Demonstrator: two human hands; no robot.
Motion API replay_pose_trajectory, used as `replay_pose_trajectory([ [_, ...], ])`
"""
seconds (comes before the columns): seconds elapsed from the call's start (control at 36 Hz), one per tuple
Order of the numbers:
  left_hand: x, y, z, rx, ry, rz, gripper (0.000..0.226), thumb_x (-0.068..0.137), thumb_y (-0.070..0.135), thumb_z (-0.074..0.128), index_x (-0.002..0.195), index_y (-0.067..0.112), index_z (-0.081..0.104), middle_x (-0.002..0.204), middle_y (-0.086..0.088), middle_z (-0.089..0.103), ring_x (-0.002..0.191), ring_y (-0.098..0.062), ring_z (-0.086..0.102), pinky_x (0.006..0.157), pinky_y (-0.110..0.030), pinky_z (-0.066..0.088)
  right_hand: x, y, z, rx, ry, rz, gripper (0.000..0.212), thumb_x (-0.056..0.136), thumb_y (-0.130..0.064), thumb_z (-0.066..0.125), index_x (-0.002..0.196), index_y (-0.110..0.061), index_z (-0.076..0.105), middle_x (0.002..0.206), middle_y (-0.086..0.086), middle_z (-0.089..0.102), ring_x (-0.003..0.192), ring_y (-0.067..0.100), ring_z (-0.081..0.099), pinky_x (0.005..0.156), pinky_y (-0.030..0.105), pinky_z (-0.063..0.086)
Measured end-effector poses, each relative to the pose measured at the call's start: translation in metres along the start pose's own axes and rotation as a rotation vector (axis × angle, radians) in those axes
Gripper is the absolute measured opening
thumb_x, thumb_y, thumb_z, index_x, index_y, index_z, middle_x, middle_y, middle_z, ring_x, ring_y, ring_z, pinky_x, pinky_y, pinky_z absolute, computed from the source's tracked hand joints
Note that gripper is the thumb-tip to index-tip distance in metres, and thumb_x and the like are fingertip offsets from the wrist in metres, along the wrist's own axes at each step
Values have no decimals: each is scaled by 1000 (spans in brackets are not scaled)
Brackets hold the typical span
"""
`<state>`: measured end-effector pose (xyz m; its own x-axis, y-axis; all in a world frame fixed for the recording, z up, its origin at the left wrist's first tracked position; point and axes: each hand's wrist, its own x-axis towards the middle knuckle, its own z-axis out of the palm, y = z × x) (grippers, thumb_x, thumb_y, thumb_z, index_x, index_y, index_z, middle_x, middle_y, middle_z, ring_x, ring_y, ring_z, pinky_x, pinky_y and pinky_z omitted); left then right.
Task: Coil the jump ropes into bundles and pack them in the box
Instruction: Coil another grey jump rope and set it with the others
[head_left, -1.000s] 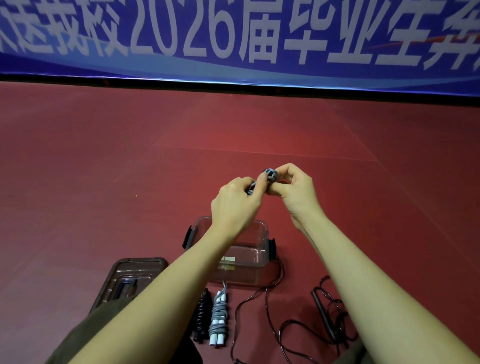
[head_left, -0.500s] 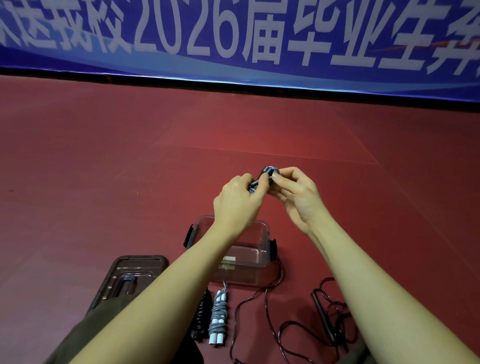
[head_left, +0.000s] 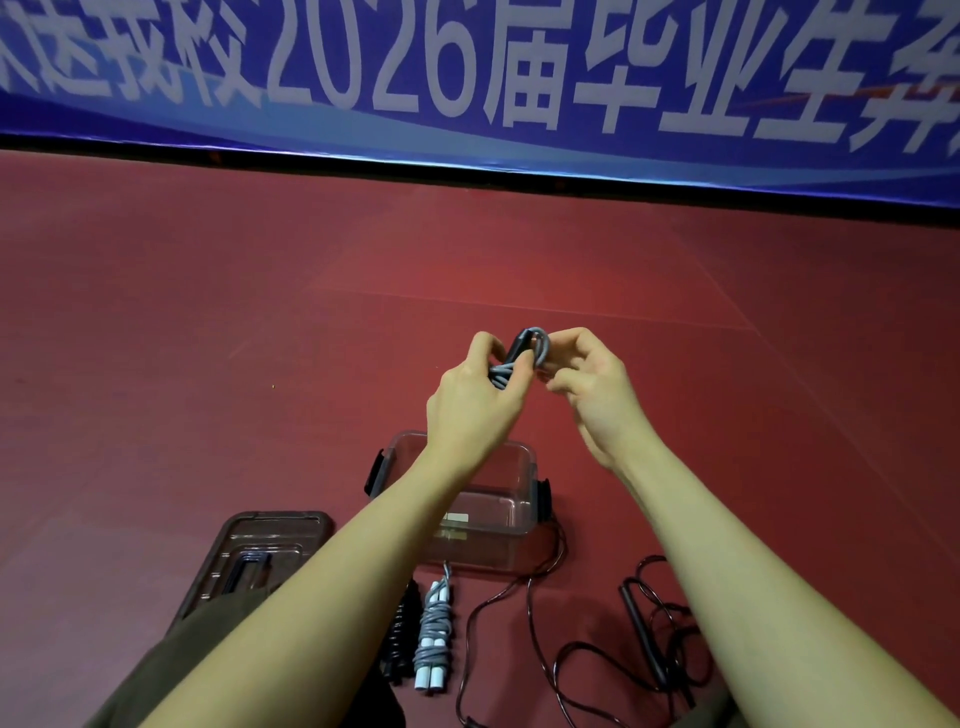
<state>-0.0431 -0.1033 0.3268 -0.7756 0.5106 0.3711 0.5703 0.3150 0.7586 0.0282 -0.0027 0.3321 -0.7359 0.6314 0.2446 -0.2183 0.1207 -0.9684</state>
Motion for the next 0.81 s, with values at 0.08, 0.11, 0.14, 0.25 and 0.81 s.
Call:
replay_pose_trajectory([
  [0.08,0,-3,2,-40,-24,13,26,91,50,47,95,25,46,67,1,63,65,-23,62,64,-35,48,-2,-2,0,-150,-17,-64,35,77,21,49,82,-13,55,83,0,66,81,4,63,77,17,48],
  [0.11,0,-3,4,-57,-41,14,26,91,50,46,95,25,45,67,-1,63,64,-24,62,63,-36,49,-3,-2,0,-180,-18,-76,31,78,19,52,82,-11,54,82,1,66,79,4,63,74,15,48],
  [0.14,-1,-3,5,-74,-61,14,26,91,51,46,96,25,44,66,-2,63,64,-25,62,63,-37,49,-3,-1,0,-202,-8,-87,28,78,17,53,82,-10,53,81,4,66,77,5,63,72,15,48],
  [0.25,-1,-5,6,-176,-128,-14,32,88,58,46,97,28,37,71,-8,65,65,-31,62,63,-47,52,-1,2,-1,-265,68,-100,26,79,9,58,80,-15,52,82,7,63,77,14,57,69,25,45],
  [0.81,2,-9,11,461,-29,123,39,83,22,54,116,13,36,98,-4,58,84,-31,57,57,-33,31,8,11,10,-334,138,-13,26,80,6,57,72,-15,44,68,-1,48,61,9,43,54,13,38],
])
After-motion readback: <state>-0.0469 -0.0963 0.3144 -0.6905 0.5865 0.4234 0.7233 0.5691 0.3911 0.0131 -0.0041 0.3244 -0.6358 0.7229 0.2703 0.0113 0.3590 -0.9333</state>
